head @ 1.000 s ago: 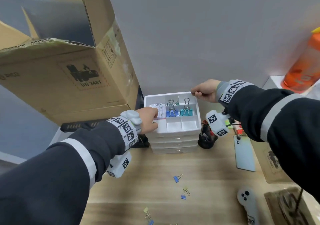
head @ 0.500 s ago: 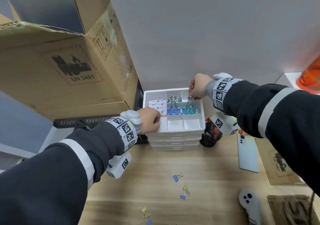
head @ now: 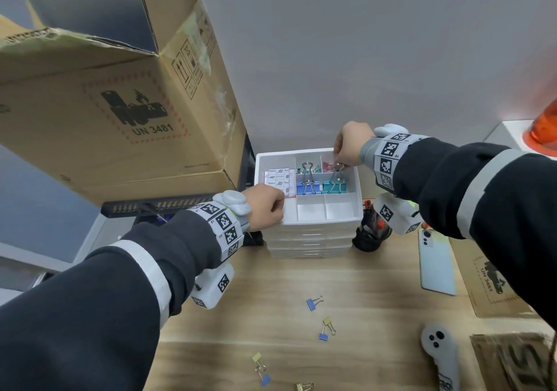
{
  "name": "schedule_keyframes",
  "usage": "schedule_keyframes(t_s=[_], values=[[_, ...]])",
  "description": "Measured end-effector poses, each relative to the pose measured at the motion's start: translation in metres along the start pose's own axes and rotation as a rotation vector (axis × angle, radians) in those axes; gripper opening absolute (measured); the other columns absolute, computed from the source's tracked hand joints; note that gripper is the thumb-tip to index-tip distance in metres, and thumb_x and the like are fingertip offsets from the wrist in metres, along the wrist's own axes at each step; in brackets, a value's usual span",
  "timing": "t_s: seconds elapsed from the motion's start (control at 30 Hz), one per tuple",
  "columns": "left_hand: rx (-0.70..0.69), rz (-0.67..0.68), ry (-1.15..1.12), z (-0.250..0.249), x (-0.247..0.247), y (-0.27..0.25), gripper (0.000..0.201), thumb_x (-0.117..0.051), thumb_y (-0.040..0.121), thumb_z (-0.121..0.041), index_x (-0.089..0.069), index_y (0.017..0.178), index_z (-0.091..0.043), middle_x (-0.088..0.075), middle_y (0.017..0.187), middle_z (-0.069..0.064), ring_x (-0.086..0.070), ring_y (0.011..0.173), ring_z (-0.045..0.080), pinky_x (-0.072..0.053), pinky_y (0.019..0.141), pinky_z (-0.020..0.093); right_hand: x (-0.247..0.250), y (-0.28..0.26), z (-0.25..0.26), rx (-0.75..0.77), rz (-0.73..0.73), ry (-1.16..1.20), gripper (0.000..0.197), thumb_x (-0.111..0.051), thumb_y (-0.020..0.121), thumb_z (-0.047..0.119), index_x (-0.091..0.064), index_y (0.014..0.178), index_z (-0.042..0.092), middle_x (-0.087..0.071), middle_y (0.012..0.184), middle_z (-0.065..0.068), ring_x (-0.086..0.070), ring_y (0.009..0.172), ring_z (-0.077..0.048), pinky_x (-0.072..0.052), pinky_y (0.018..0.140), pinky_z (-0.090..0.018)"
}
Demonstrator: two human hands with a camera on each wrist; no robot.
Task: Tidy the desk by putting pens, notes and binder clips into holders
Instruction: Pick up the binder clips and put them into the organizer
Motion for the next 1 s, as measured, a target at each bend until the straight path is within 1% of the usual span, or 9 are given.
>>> schedule_keyframes(t_s=[0.1, 0.17, 0.27, 0.33, 0.47, 0.6, 0.73, 0.9, 1.0], values=[[-0.013, -0.041, 0.014, -0.002, 0.001, -0.006, 0.01, -0.056, 0.08, -0.014, -0.063, 0.074, -0.014, -0.064, 0.07, -0.002, -0.055, 0.064, 0.018, -0.043, 0.057, 0.027, 0.008, -0.01, -0.005, 0.001, -0.033, 0.081, 0.015, -0.068, 0.074, 0.003, -0.076, 0.085, 0.01, -0.075, 0.084, -0.008, -0.073, 0.085, -0.027, -0.062, 0.079, -0.037], [-0.02, -0.054, 0.02, -0.005, 0.001, -0.011, 0.009, -0.056, 0.079, -0.016, -0.063, 0.073, -0.016, -0.063, 0.069, -0.004, -0.056, 0.065, 0.018, -0.045, 0.059, 0.027, 0.012, -0.019, -0.01, -0.006, -0.08, 0.146, 0.014, -0.064, 0.078, 0.005, -0.075, 0.086, 0.01, -0.073, 0.082, -0.007, -0.071, 0.083, -0.027, -0.06, 0.078, -0.034], [-0.025, -0.049, 0.031, -0.007, 0.0, -0.021, 0.01, -0.057, 0.08, -0.017, -0.064, 0.073, -0.015, -0.065, 0.07, -0.004, -0.059, 0.067, 0.019, -0.048, 0.062, 0.029, 0.017, -0.035, -0.02, -0.002, -0.195, 0.229, 0.016, -0.06, 0.082, 0.013, -0.073, 0.091, 0.014, -0.069, 0.088, -0.005, -0.064, 0.084, -0.027, -0.052, 0.076, -0.029], [-0.028, -0.044, 0.051, -0.007, -0.003, -0.028, 0.011, -0.056, 0.08, -0.017, -0.065, 0.073, -0.015, -0.064, 0.069, -0.004, -0.06, 0.067, 0.019, -0.048, 0.061, 0.029, 0.017, -0.049, -0.022, 0.049, -0.263, 0.273, 0.013, -0.058, 0.082, 0.019, -0.068, 0.088, 0.021, -0.068, 0.087, -0.001, -0.062, 0.083, -0.025, -0.052, 0.077, -0.03], [-0.044, -0.072, 0.073, -0.005, -0.008, -0.045, 0.012, -0.056, 0.081, -0.02, -0.064, 0.073, -0.017, -0.061, 0.065, -0.008, -0.058, 0.064, 0.016, -0.042, 0.056, 0.025, 0.009, -0.084, -0.011, 0.23, -0.293, 0.325, 0.006, -0.059, 0.084, 0.024, -0.065, 0.084, 0.025, -0.064, 0.066, 0.008, -0.061, 0.067, -0.015, -0.052, 0.069, -0.029], [-0.026, -0.05, 0.098, 0.004, -0.019, -0.062, 0.01, -0.055, 0.08, -0.024, -0.061, 0.073, -0.02, -0.063, 0.067, -0.008, -0.058, 0.065, 0.015, -0.04, 0.054, 0.025, -0.017, -0.117, 0.011, 0.421, -0.223, 0.226, 0.006, -0.06, 0.083, 0.022, -0.064, 0.082, 0.026, -0.059, 0.058, 0.012, -0.056, 0.06, -0.014, -0.055, 0.069, -0.033], [0.005, -0.001, 0.089, 0.015, -0.046, -0.079, 0.007, -0.057, 0.079, -0.025, -0.06, 0.072, -0.025, -0.06, 0.067, -0.012, -0.057, 0.066, 0.013, -0.036, 0.053, 0.024, -0.055, -0.136, 0.024, 0.505, -0.155, 0.147, 0.007, -0.062, 0.081, 0.022, -0.067, 0.086, 0.023, -0.06, 0.06, 0.011, -0.057, 0.063, -0.017, -0.054, 0.068, -0.031], [0.042, 0.109, 0.086, 0.031, -0.1, -0.099, 0.008, -0.064, 0.074, -0.02, -0.064, 0.082, -0.021, -0.06, 0.07, -0.012, -0.06, 0.072, 0.016, -0.047, 0.06, 0.026, -0.127, -0.15, 0.026, 0.555, 0.022, 0.041, 0.012, -0.062, 0.085, 0.021, -0.069, 0.094, 0.021, -0.061, 0.064, 0.013, -0.059, 0.066, -0.015, -0.044, 0.062, -0.024], [0.013, 0.2, 0.06, 0.041, -0.139, -0.11, 0.018, -0.068, 0.072, -0.015, -0.063, 0.089, -0.021, -0.057, 0.076, -0.013, -0.055, 0.076, 0.015, -0.035, 0.058, 0.024, -0.179, -0.155, 0.016, 0.57, 0.182, -0.025, 0.016, -0.064, 0.087, 0.025, -0.066, 0.103, 0.025, -0.066, 0.08, 0.014, -0.061, 0.076, -0.013, -0.035, 0.056, -0.018]])
Point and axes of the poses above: each hand's wrist, its own y-axis towards the middle knuckle, its own x-axis out of the back of the hand, z = x × y, the point moved 6 cm from there along y, towards the middle knuckle
